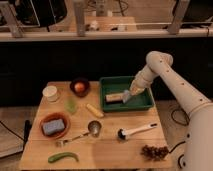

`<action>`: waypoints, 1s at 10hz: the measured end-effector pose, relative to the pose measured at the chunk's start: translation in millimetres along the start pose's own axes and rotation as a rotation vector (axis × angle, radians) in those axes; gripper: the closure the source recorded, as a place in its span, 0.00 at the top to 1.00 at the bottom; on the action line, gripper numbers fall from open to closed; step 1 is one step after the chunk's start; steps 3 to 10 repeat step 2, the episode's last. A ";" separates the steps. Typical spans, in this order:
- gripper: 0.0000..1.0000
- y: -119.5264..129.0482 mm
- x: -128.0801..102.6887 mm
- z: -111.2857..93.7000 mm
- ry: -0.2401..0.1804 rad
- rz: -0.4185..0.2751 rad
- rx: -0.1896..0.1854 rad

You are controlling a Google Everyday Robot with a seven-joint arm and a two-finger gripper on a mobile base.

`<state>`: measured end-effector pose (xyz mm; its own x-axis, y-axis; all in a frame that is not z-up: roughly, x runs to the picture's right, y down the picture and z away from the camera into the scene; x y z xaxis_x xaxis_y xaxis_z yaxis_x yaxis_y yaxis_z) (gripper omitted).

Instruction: Place towel in tray

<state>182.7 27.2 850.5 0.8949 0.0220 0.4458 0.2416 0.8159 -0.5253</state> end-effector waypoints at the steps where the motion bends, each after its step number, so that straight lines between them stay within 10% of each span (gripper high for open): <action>1: 0.53 -0.7 -0.3 0.5 -0.010 -0.005 -0.004; 2: 0.64 -1.9 -1.3 1.7 -0.020 -0.014 -0.013; 10: 0.64 -1.9 -1.3 1.7 -0.020 -0.014 -0.013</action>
